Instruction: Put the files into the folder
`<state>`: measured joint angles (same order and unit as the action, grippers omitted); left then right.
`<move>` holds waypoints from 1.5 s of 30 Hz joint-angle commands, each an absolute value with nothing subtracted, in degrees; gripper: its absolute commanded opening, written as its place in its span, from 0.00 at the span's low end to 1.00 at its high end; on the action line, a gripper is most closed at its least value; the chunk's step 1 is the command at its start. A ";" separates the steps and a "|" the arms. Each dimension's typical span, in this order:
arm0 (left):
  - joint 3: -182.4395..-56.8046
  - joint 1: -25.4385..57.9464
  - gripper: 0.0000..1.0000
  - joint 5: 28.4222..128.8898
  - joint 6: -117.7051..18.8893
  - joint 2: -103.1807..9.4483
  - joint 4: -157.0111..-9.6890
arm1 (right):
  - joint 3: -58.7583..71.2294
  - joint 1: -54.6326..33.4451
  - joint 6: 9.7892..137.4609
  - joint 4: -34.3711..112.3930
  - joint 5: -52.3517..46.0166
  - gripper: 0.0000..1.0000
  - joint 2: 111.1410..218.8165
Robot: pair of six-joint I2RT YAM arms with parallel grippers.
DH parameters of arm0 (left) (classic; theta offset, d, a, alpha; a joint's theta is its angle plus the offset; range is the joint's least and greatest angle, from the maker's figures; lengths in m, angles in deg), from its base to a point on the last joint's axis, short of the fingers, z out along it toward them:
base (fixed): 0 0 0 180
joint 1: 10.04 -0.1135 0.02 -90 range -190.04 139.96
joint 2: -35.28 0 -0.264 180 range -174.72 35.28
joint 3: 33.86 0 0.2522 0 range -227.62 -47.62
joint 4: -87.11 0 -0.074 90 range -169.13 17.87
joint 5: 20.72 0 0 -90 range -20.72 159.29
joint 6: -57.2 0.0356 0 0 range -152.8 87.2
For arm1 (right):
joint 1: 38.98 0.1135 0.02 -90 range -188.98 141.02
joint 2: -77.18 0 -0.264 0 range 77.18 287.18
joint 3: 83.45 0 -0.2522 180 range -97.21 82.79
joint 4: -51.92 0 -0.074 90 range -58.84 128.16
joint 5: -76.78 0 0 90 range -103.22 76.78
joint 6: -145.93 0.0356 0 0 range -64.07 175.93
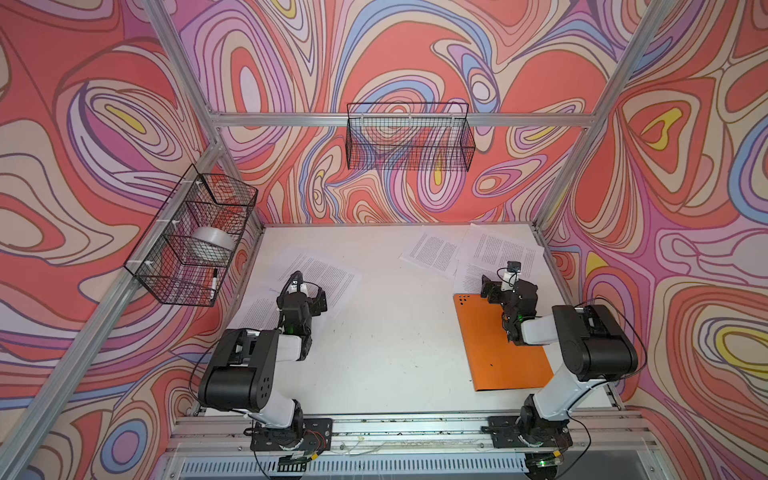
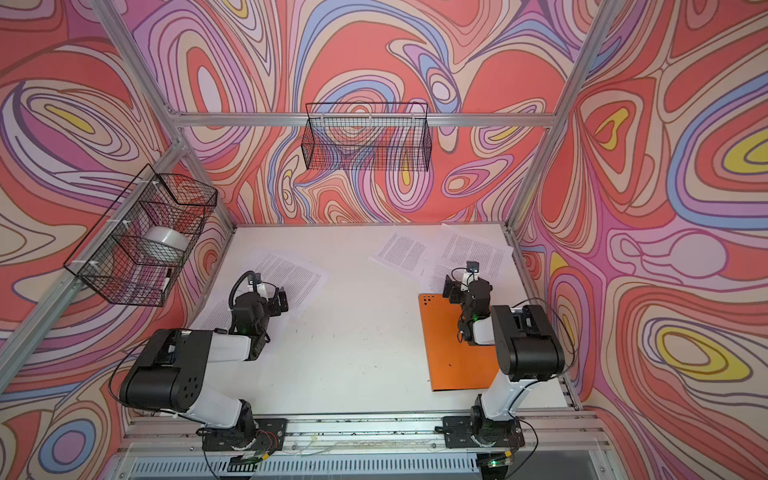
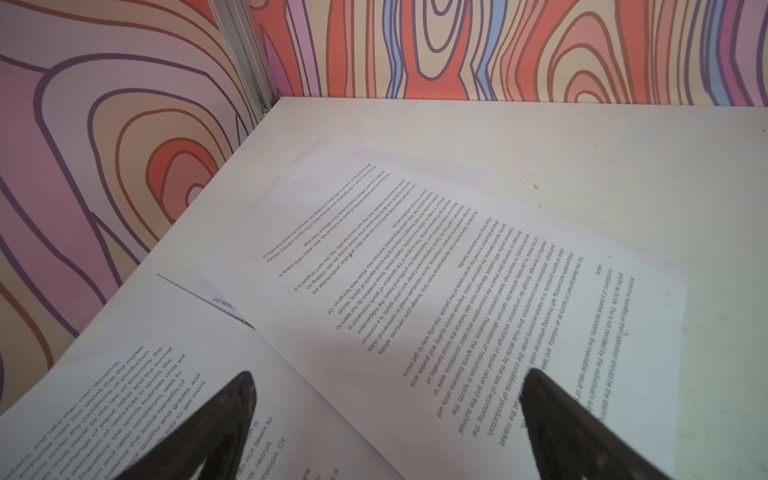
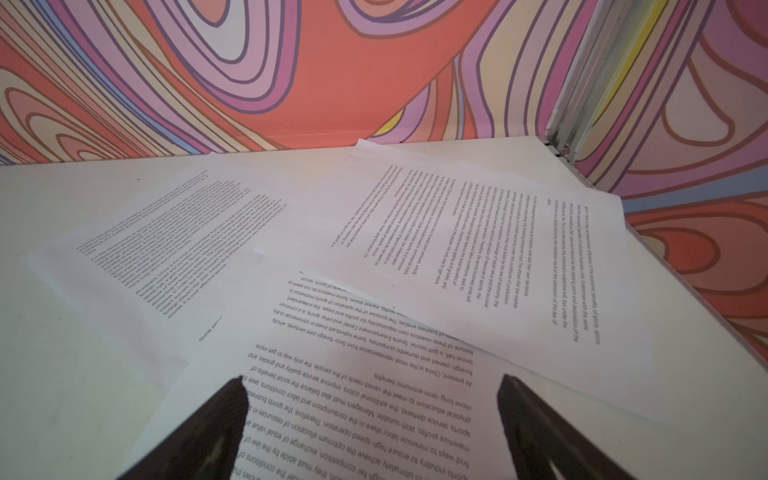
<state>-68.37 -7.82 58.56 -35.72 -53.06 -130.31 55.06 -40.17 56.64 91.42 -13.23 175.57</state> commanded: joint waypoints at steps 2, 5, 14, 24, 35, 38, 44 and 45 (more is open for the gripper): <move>-69.42 -7.75 1.00 58.21 -34.55 -53.37 -130.03 | 55.74 -40.08 56.86 92.80 -11.73 0.98 175.29; -69.24 -7.75 1.00 58.25 -34.54 -53.34 -130.28 | 55.79 -40.06 56.87 92.51 -11.72 0.98 175.18; -68.78 -7.75 1.00 57.95 -34.75 -53.31 -131.06 | 55.89 -40.08 56.78 92.71 -11.88 0.98 175.18; -68.64 -7.75 1.00 57.95 -34.80 -53.18 -131.31 | 55.89 -40.10 56.79 92.67 -11.80 0.98 175.18; -68.82 -7.84 1.00 54.60 -35.82 -52.10 -130.05 | 55.60 -40.12 57.32 92.28 -12.49 0.99 175.19; -67.01 -4.95 1.00 50.53 -33.88 -45.23 -128.39 | 55.42 -39.11 57.89 85.93 -19.47 0.98 167.23; -82.51 0.16 1.00 42.61 -53.07 -30.38 -89.15 | 47.14 -38.98 74.65 57.61 -37.33 0.99 151.35; -85.85 0.16 1.00 44.71 -59.24 -29.77 -81.62 | 44.59 -39.55 77.25 51.46 -36.55 0.98 150.95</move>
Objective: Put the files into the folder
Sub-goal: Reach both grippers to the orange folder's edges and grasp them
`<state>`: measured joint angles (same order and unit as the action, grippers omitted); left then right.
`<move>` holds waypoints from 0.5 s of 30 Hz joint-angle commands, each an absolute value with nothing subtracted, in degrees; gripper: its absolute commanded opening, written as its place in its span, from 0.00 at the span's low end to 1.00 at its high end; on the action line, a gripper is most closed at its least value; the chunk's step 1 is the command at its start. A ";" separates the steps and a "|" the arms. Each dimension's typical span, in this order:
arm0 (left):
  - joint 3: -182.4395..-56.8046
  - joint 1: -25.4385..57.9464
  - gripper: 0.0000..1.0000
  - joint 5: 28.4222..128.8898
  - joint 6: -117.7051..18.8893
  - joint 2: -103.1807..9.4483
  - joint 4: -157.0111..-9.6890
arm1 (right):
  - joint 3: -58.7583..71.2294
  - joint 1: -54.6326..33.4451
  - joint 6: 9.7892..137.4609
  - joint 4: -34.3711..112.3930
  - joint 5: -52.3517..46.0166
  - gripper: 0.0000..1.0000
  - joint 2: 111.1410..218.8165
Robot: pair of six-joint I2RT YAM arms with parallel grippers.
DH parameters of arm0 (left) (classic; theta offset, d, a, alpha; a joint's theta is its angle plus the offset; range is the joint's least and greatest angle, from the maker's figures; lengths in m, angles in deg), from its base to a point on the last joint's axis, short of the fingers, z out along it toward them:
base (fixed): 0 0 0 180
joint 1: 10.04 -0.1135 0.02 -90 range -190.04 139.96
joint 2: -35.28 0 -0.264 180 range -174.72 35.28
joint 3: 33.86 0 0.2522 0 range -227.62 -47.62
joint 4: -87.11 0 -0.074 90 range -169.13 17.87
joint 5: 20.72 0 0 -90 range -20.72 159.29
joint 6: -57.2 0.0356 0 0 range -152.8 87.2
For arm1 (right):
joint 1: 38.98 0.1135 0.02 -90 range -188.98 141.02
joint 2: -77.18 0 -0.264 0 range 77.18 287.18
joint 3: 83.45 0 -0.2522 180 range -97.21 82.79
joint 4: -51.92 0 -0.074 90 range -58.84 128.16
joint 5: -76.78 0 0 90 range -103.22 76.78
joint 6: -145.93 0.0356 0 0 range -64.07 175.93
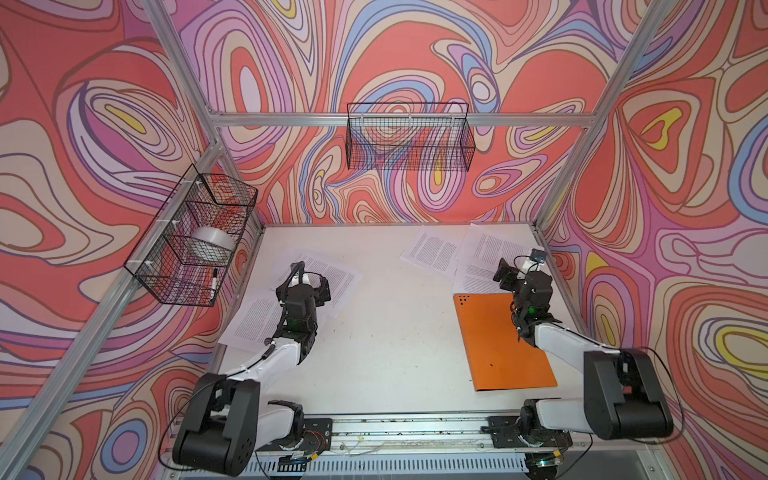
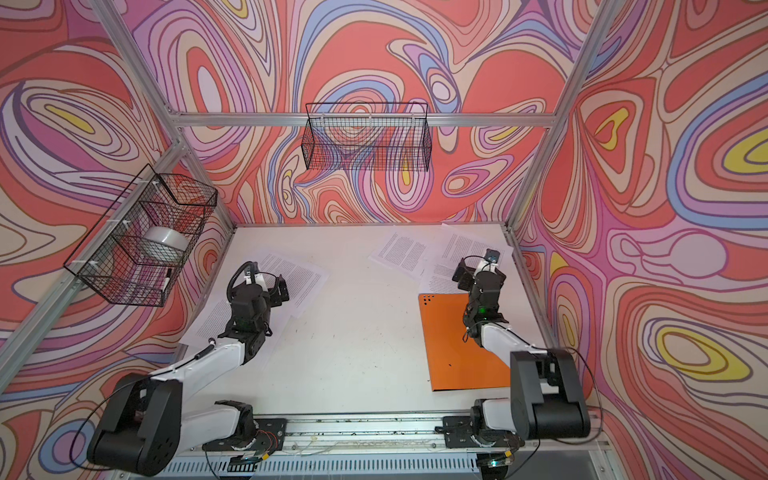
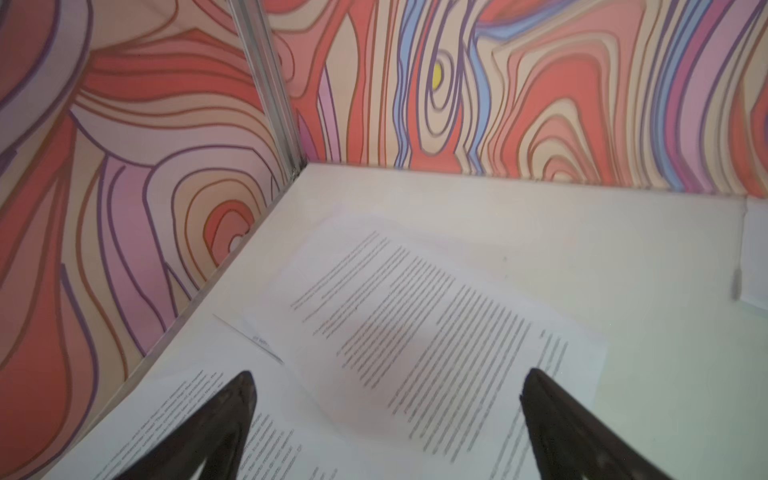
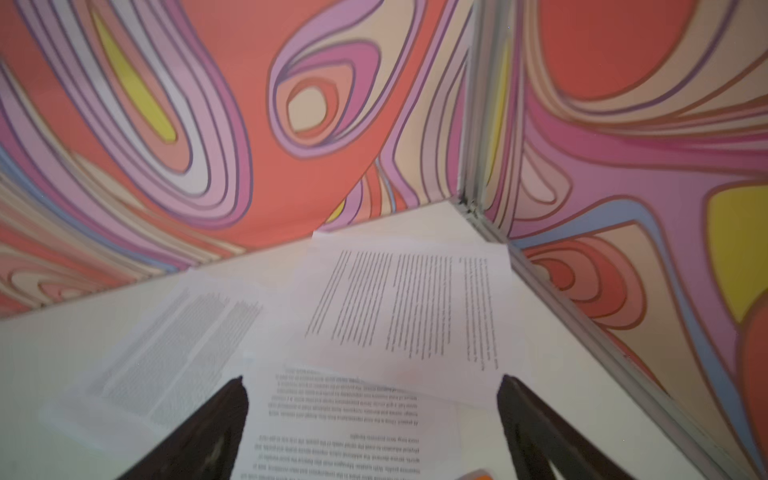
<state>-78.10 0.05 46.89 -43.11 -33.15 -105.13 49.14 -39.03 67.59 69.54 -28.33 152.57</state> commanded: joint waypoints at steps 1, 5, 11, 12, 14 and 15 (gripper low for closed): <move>-87.98 0.16 1.00 48.70 -63.00 -30.24 -77.84 | 42.65 -40.37 78.64 46.46 -34.53 0.98 150.92; -94.79 4.48 1.00 74.28 -72.60 -36.47 -72.61 | 39.38 -47.02 86.19 30.86 -24.47 0.98 151.91; -108.18 20.53 1.00 90.81 -71.73 -52.14 -68.33 | 40.89 -59.52 88.03 22.45 -15.68 0.96 153.68; -110.20 22.49 1.00 93.38 -72.28 -55.20 -68.47 | 41.18 -61.94 88.20 21.67 -14.26 0.95 154.28; -115.80 26.99 0.99 96.83 -72.40 -62.18 -66.96 | 44.21 -68.39 89.06 23.57 -9.47 0.94 154.42; -118.12 28.71 0.99 97.44 -72.47 -64.82 -66.09 | 45.43 -70.78 89.37 24.33 -7.37 0.94 154.39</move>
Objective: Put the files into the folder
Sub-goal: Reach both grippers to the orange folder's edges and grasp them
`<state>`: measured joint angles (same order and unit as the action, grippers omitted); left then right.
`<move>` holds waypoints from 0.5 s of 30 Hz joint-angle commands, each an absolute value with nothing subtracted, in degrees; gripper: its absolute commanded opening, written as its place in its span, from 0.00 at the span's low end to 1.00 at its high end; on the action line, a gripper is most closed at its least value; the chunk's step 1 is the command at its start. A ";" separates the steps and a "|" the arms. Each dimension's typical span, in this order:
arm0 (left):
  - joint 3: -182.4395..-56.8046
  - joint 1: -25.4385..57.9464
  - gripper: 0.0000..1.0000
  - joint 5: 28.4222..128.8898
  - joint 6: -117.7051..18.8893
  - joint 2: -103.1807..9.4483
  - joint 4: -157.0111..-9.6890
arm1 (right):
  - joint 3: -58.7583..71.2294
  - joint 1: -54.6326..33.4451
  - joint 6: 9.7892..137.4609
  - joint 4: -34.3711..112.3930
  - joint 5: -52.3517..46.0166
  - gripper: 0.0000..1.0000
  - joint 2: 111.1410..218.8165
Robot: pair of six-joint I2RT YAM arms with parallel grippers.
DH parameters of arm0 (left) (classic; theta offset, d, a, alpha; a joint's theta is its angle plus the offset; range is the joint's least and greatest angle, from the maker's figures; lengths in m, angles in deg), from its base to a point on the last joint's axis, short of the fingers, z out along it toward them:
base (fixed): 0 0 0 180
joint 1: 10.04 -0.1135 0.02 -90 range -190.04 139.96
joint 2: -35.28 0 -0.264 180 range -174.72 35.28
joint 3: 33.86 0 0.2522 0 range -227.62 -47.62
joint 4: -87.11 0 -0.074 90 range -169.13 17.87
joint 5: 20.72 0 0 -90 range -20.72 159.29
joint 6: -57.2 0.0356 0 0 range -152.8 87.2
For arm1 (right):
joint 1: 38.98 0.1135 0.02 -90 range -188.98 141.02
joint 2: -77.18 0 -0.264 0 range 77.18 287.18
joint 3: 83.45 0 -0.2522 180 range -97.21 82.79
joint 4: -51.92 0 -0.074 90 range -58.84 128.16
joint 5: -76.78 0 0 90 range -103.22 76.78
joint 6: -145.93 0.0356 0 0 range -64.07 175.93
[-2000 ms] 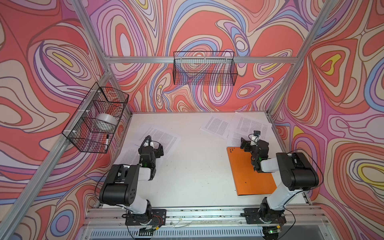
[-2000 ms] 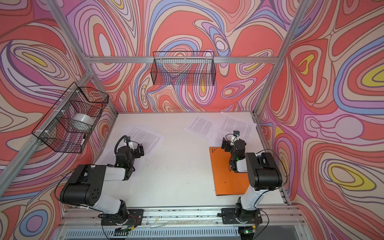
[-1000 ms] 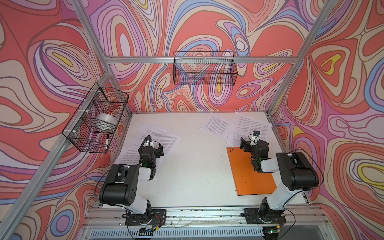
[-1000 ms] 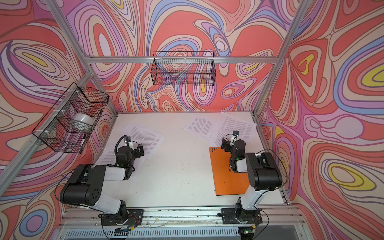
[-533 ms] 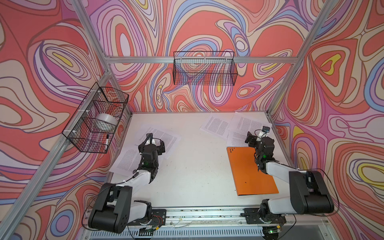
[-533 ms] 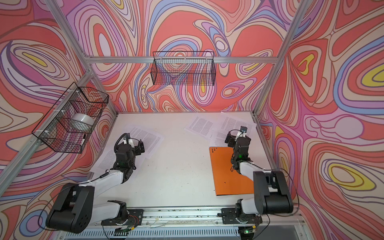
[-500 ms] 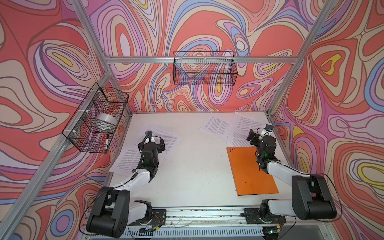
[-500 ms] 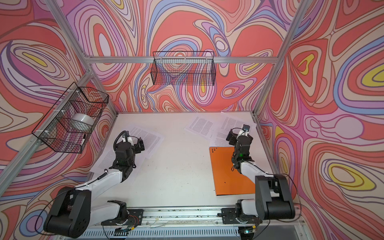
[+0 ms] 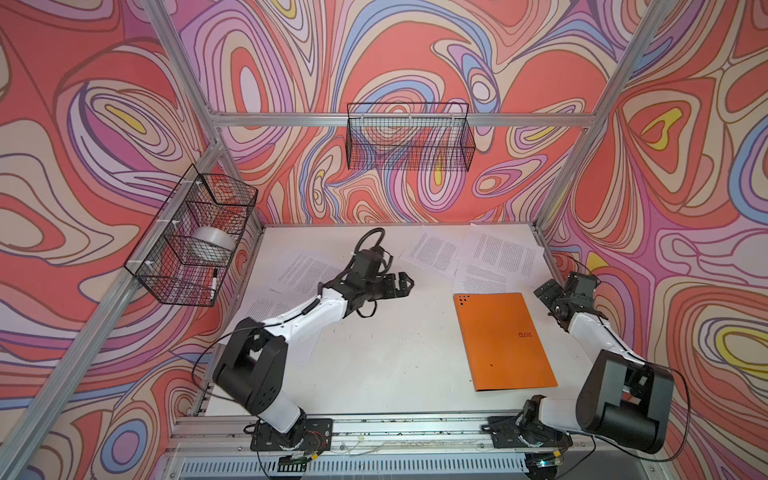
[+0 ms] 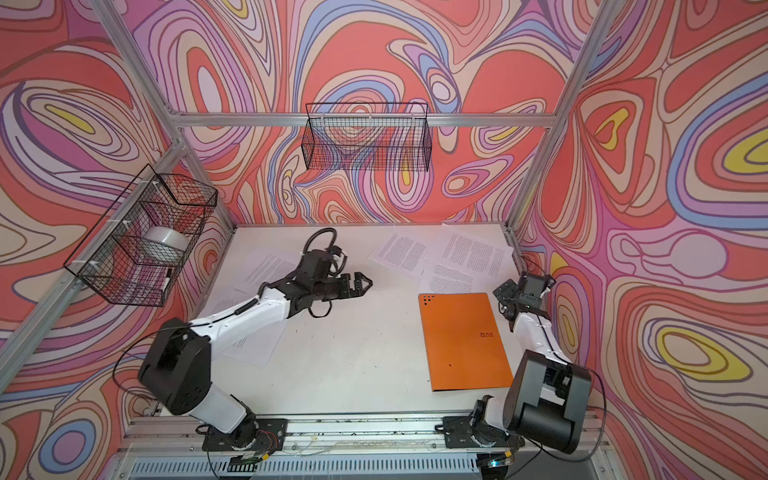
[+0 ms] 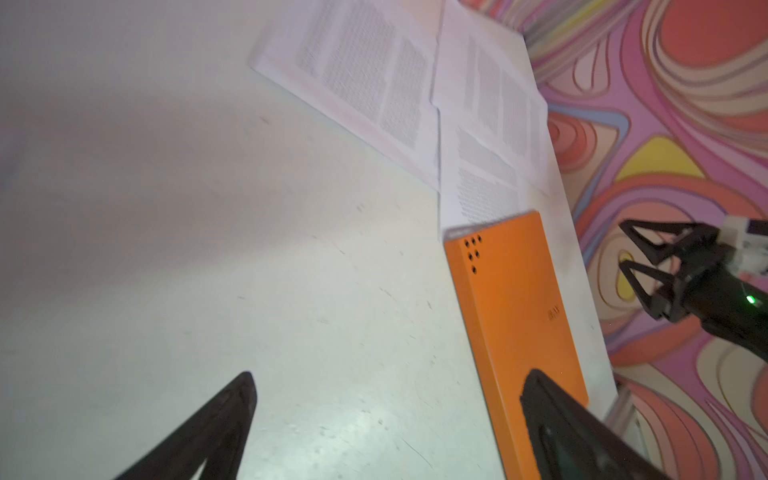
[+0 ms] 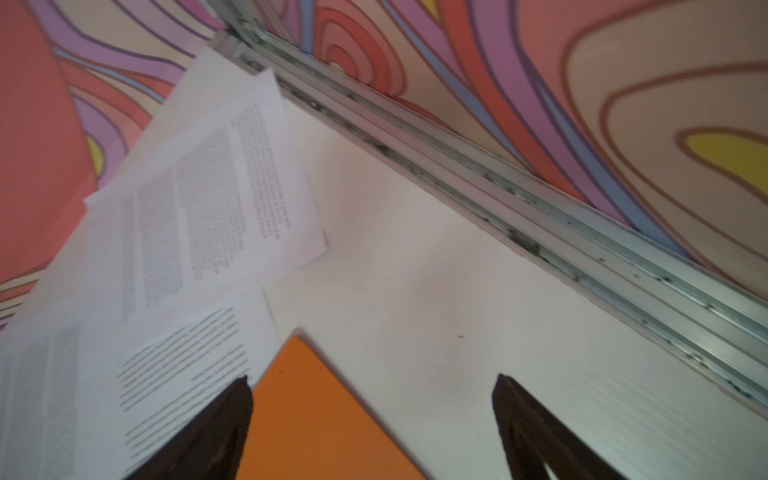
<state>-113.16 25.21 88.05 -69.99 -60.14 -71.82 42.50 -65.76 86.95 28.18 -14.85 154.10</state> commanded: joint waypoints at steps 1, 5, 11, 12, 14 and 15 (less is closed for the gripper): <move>-120.34 30.40 0.99 98.68 -72.87 -67.73 -66.03 | 46.25 -72.27 89.58 24.94 -6.19 0.93 154.69; -125.92 34.84 0.98 102.72 -76.52 -76.52 -67.70 | 48.75 -72.77 91.12 27.20 -2.55 0.93 156.94; -132.06 38.03 0.98 105.27 -78.45 -84.44 -68.22 | 49.17 -72.81 90.35 25.81 1.26 0.91 160.37; -132.70 38.17 0.98 105.36 -78.86 -85.31 -68.19 | 49.21 -72.81 90.25 25.33 1.45 0.91 160.42; -134.00 38.31 0.97 106.12 -79.96 -87.40 -68.57 | 49.43 -72.78 89.96 24.20 2.57 0.90 160.45; -134.51 38.39 0.97 106.28 -80.45 -88.14 -68.63 | 49.32 -72.72 89.82 23.45 3.41 0.90 160.67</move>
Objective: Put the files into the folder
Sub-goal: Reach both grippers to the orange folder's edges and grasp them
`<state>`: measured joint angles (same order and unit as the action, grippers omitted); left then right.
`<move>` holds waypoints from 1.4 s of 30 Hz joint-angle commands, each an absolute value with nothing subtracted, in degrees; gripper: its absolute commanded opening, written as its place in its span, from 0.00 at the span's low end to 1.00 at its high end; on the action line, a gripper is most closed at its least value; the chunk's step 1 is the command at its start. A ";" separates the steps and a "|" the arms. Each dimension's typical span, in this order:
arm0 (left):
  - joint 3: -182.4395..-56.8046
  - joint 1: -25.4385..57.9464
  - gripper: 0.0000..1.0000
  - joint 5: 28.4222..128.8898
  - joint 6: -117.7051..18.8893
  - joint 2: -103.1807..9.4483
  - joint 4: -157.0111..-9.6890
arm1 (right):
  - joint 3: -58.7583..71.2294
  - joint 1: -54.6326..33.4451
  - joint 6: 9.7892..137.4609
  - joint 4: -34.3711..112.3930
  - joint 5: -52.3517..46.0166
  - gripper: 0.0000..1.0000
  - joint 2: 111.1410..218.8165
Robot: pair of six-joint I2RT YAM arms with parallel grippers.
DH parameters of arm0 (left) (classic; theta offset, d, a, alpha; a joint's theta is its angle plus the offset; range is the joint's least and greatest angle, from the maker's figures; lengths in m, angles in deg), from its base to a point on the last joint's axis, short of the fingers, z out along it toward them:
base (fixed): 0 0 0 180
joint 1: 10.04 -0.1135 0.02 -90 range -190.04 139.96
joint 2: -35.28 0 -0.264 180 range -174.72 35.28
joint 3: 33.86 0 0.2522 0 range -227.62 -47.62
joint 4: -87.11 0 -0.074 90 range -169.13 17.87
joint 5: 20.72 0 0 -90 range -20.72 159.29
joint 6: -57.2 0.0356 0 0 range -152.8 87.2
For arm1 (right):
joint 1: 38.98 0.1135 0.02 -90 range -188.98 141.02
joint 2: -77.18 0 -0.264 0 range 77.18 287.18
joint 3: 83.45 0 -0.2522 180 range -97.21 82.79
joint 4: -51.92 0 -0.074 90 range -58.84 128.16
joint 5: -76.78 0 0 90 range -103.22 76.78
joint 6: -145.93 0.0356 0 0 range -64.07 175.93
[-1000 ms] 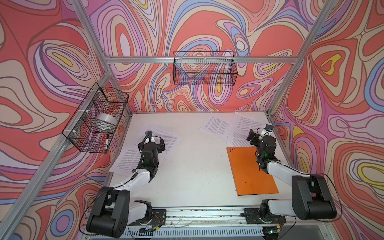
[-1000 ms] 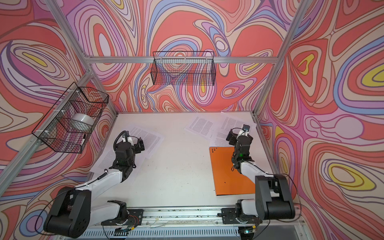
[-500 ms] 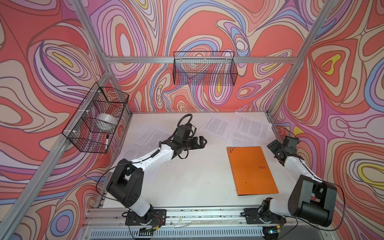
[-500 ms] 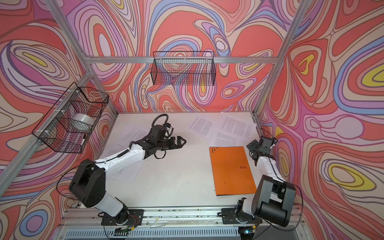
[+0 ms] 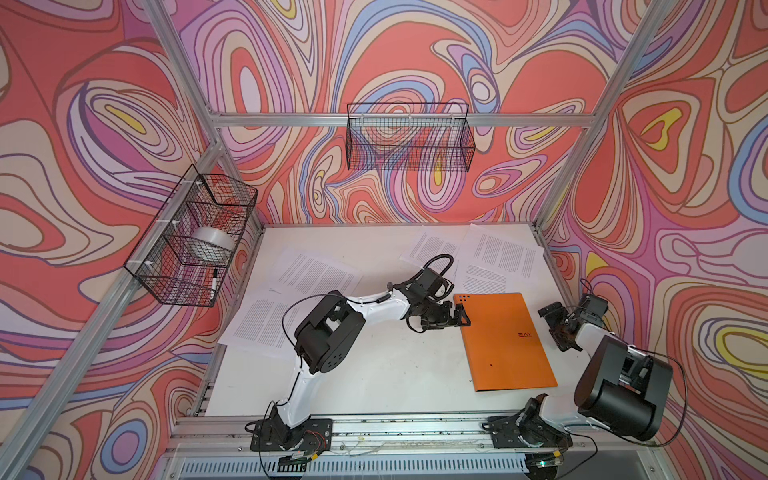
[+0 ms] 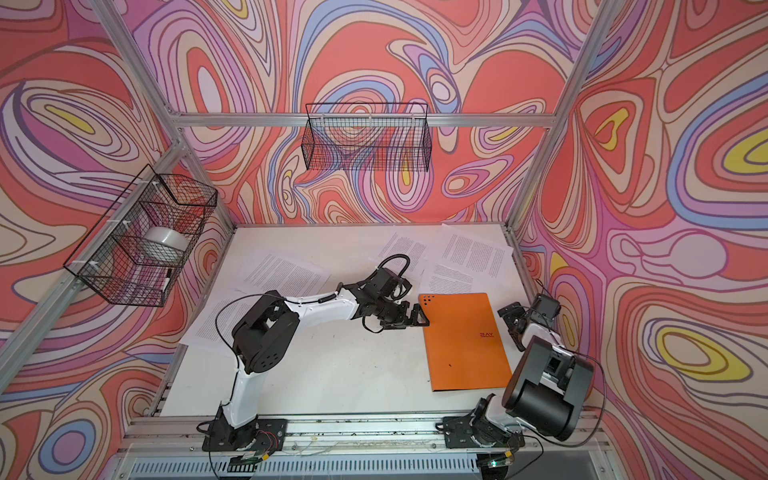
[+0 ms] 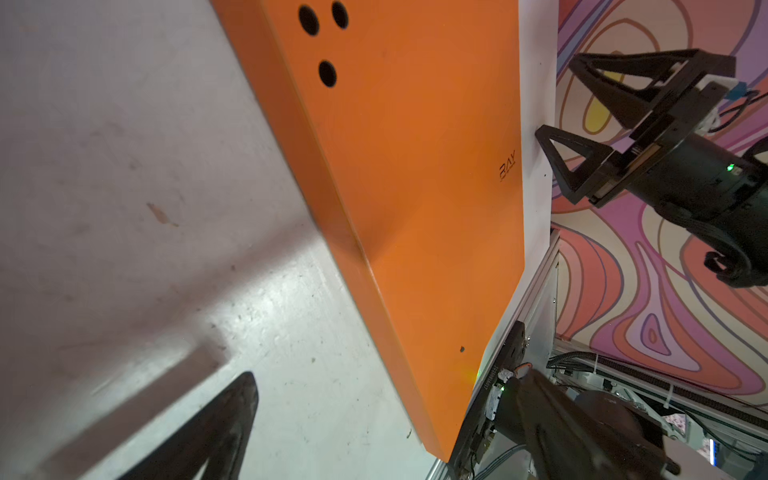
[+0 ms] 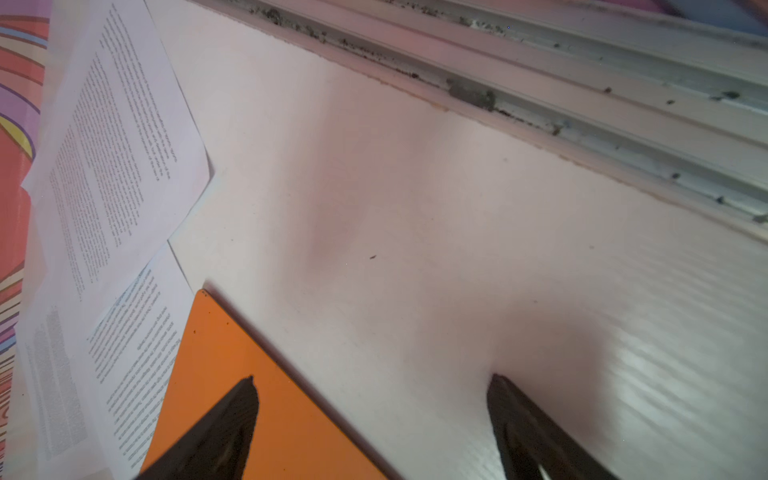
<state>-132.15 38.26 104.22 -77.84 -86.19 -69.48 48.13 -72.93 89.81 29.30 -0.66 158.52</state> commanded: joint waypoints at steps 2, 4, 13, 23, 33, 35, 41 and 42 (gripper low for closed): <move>-135.40 38.40 0.97 106.07 -81.69 -89.41 -68.61 | 49.30 -72.71 89.38 21.82 5.94 0.88 161.04; -136.24 38.38 0.97 105.80 -82.70 -90.31 -68.40 | 49.59 -72.50 88.98 20.11 7.75 0.87 160.73; -135.59 35.72 0.92 105.27 -89.50 -92.01 -71.59 | 53.56 -66.98 91.23 17.58 13.92 0.85 158.62; -130.42 29.06 0.86 105.72 -90.06 -89.75 -71.66 | 54.73 -51.88 102.62 20.97 16.39 0.85 154.15; -131.35 18.80 0.83 104.69 -75.81 -87.04 -57.64 | 50.44 -37.75 108.53 30.60 14.05 0.85 157.45; -132.00 18.86 0.83 104.17 -73.41 -87.28 -55.29 | 48.47 -37.43 105.78 30.23 14.92 0.83 159.48; -131.43 18.88 0.81 103.84 -70.89 -87.27 -53.48 | 45.92 -36.56 100.68 24.52 11.57 0.82 161.89; -131.38 18.90 0.81 103.50 -70.17 -87.09 -52.98 | 45.81 -36.20 100.46 24.01 11.25 0.82 161.90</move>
<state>-132.13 18.54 106.26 -73.73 -86.91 -60.28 46.54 -37.00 103.39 27.66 13.65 161.03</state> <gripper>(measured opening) 0.807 0.822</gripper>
